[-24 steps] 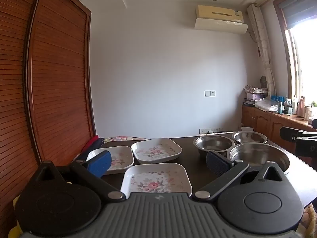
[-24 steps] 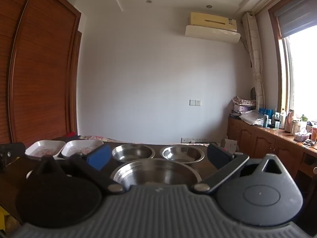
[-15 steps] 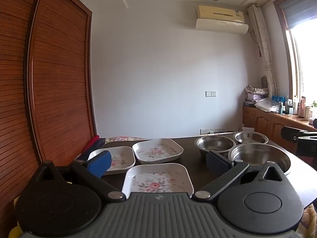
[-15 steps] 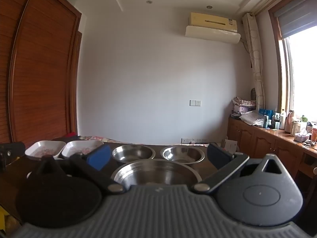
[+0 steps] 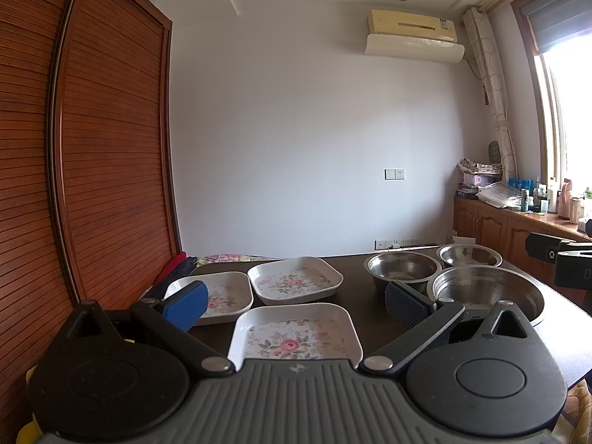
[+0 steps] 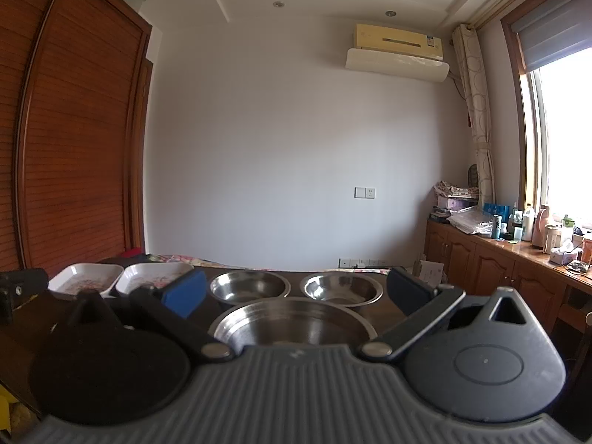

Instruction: Organize plates and bowls

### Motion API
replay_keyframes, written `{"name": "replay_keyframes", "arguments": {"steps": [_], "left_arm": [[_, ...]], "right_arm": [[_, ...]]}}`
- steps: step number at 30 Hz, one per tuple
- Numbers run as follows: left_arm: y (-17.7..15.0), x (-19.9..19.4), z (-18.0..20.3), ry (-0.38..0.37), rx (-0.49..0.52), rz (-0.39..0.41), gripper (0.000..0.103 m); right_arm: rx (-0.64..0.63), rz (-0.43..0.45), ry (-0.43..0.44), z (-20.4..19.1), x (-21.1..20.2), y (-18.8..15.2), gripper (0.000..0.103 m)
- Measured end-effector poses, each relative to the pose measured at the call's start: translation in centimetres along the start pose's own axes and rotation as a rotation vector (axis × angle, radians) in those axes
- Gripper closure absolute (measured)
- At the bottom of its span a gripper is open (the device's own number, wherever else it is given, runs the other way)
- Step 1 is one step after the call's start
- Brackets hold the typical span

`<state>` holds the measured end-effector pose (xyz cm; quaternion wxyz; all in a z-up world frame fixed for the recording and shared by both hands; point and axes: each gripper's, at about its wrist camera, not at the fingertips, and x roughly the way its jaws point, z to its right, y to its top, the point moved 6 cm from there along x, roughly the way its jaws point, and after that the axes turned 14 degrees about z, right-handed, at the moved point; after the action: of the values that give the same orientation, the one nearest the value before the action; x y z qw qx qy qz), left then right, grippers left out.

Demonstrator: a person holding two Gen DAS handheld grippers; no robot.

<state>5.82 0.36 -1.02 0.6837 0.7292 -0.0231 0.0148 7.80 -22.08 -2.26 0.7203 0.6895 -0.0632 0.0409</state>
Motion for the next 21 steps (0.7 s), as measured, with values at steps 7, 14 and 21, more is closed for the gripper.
{"name": "replay_keyframes", "arguments": {"steps": [7,14,21], "left_arm": [[0.02,0.00,0.00,0.000,0.000,-0.001,0.000],[0.00,0.01,0.00,0.000,0.000,0.000,0.000],[0.01,0.01,0.03,0.000,0.000,-0.001,0.000]], "right_arm": [[0.002,-0.001,0.002,-0.01,0.17,0.09,0.000],[0.002,0.000,0.001,0.09,0.06,0.14,0.000],[0.002,0.001,0.000,0.10,0.03,0.23,0.000]]}}
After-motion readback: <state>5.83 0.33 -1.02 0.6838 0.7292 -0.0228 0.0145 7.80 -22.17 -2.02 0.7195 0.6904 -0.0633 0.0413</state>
